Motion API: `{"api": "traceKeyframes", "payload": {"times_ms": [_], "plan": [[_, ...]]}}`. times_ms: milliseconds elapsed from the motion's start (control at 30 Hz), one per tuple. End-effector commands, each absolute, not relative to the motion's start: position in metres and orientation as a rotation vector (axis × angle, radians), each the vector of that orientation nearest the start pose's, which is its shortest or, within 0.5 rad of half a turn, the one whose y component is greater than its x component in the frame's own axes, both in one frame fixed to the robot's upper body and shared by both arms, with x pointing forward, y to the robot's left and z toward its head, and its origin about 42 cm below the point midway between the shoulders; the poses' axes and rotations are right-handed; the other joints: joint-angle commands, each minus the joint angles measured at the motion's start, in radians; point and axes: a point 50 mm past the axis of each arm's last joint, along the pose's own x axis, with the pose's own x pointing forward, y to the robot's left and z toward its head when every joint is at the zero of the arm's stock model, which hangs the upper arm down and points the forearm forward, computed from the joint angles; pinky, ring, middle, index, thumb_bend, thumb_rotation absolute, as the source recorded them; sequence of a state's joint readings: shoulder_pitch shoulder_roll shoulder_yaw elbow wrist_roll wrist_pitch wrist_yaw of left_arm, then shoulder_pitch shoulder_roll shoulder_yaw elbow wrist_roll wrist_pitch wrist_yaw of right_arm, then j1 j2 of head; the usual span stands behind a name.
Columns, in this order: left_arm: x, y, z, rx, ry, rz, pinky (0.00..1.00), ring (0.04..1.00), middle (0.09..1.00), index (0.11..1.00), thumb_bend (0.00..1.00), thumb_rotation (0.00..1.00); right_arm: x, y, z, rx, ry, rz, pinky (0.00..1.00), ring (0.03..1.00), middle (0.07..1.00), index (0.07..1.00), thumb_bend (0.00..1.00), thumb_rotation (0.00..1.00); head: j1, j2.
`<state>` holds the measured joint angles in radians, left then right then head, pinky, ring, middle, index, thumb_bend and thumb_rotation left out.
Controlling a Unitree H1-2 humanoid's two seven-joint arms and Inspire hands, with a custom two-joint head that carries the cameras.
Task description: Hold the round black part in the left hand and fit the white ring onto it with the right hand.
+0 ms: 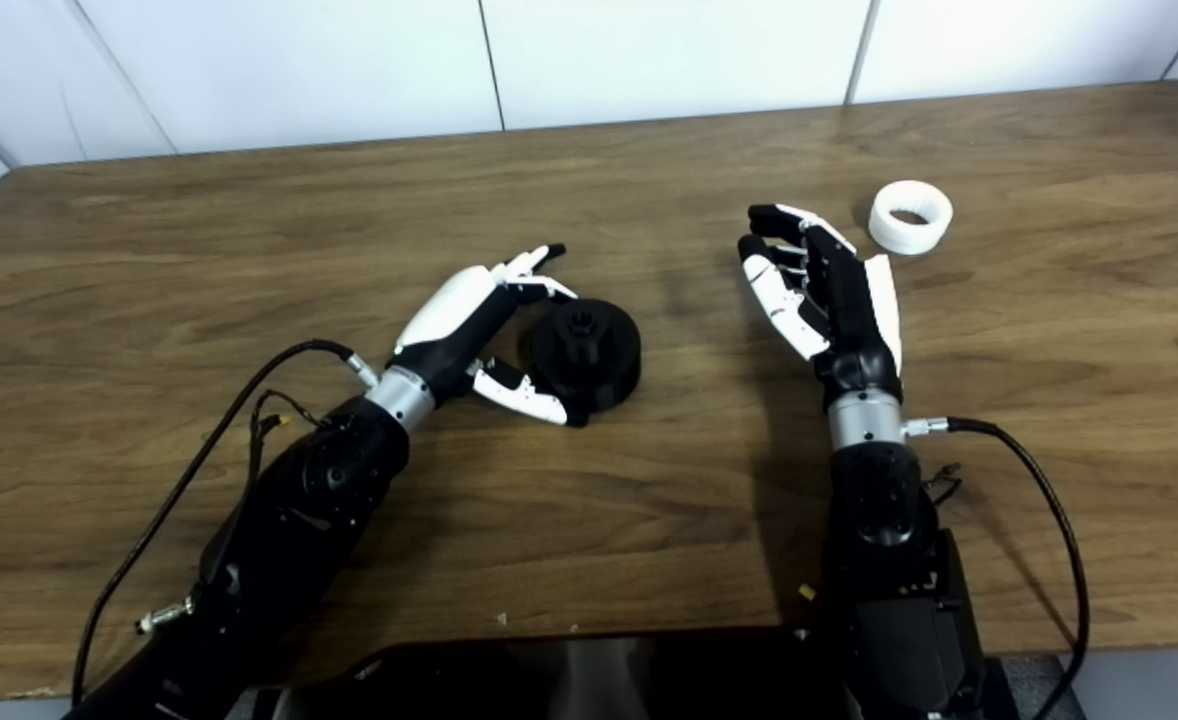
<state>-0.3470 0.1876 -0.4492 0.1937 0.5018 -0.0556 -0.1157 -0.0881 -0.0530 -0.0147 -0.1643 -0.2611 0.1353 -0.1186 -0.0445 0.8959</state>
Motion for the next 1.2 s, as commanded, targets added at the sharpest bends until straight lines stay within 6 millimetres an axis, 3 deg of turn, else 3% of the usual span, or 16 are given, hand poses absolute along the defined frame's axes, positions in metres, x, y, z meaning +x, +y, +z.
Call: {"api": "traceKeyframes", "payload": {"times_ms": [0,333,433,600,900,1100,1167], "plan": [[0.357,0.118,0.134,0.795,-0.286,-0.629,1.0,1.0,1.0,0.603,1.0,0.27,0.313,-0.229,0.182,-0.285,-0.253,-0.171,0.63,0.694,0.755,0.731,0.48,0.61,-0.001,0.002],[0.358,0.119,0.132,0.783,-0.299,-0.625,1.0,1.0,1.0,0.603,1.0,0.27,0.314,-0.23,0.183,-0.323,-0.271,-0.159,0.63,0.686,0.75,0.73,0.48,0.62,-0.018,-0.002],[0.358,0.12,0.133,0.783,-0.297,-0.622,1.0,1.0,1.0,0.604,1.0,0.27,0.317,-0.236,0.187,-0.495,-0.351,-0.09,0.58,0.685,0.748,0.738,0.48,0.59,-0.019,-0.003],[0.358,0.121,0.131,0.779,-0.294,-0.619,1.0,1.0,1.0,0.602,1.0,0.27,0.321,-0.25,0.201,-0.688,-0.407,-0.004,0.65,0.725,0.76,0.742,0.59,0.52,-0.019,-0.003],[0.358,0.122,0.131,0.772,-0.293,-0.621,1.0,1.0,1.0,0.6,1.0,0.27,0.334,-0.283,0.227,-1.013,-0.449,0.037,0.63,0.757,0.78,0.74,0.66,0.36,-0.03,-0.005],[0.359,0.122,0.13,0.776,-0.3,-0.623,1.0,1.0,1.0,0.599,1.0,0.26,0.342,-0.308,0.246,-1.276,-0.402,0.02,0.65,0.807,0.822,0.783,0.73,0.4,-0.031,-0.01],[0.359,0.122,0.13,0.773,-0.298,-0.621,1.0,1.0,1.0,0.599,1.0,0.27,0.344,-0.317,0.253,-1.338,-0.371,0.005,0.71,0.849,0.847,0.805,0.76,0.43,-0.031,-0.01]]}}
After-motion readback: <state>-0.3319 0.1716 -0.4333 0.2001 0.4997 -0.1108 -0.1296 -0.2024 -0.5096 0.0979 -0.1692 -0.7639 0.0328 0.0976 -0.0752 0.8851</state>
